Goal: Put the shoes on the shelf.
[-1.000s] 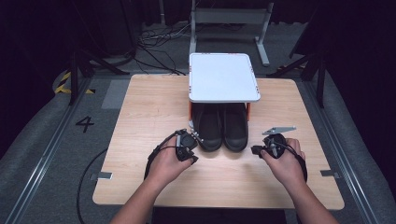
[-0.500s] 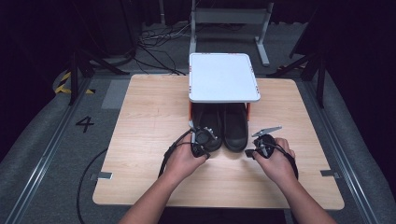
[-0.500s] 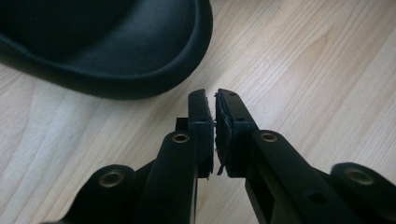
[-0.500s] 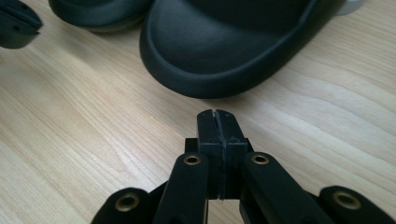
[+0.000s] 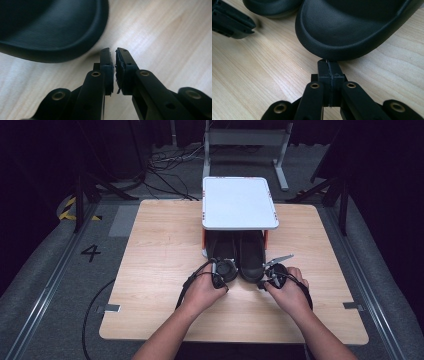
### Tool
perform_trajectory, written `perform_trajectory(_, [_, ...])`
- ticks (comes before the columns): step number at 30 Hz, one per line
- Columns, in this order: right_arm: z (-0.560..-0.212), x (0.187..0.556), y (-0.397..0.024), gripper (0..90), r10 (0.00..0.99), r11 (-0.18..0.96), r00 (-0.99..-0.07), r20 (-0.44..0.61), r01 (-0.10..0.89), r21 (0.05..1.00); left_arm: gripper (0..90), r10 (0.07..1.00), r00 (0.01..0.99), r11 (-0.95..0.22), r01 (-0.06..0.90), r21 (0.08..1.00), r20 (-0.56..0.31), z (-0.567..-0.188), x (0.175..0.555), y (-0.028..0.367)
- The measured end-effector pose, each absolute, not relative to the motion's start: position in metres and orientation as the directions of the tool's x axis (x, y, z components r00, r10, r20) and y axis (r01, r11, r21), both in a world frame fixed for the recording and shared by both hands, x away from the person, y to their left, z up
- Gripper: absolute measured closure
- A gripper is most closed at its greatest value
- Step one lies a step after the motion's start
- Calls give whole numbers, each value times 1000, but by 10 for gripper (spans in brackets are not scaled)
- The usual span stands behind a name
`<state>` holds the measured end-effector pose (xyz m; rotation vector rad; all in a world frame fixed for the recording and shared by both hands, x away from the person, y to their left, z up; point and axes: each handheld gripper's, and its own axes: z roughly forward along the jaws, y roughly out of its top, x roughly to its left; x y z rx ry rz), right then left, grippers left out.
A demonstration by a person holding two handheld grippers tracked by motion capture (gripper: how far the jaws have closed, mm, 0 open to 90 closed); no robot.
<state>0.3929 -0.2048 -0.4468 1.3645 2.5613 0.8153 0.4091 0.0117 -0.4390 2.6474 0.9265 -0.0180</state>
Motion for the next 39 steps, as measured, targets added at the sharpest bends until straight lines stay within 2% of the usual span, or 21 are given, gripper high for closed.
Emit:
perform_trajectory(5, [-448,401,-203,900,805,439,-579,132,730,524,846,649,752,-681,641,354,-114,-438,420,21])
perform_trajectory(11, [-445,412,-198,900,810,434,-572,127,731,526,845,669,728,-638,666,387,-151,-439,432,29])
perform_trajectory(20, [-448,430,-195,900,830,422,-546,112,748,512,854,703,706,-619,666,416,-85,-439,444,29])
perform_trajectory(24, [-448,436,-195,900,839,416,-533,106,756,506,841,699,705,-610,673,419,-115,-442,449,31])
perform_trajectory(28, [-450,429,-189,900,835,410,-531,143,775,481,849,700,706,-610,668,426,-106,-442,452,32])
perform_trajectory(32, [-448,417,-175,900,800,430,-568,194,767,476,845,706,699,-599,677,428,-118,-445,459,33])
perform_trajectory(36, [-444,422,-171,900,800,412,-558,219,777,475,842,702,702,-605,676,422,-118,-444,461,32])
perform_trajectory(39, [-443,435,-173,900,823,401,-535,192,787,469,836,698,705,-602,674,428,-127,-444,464,31])
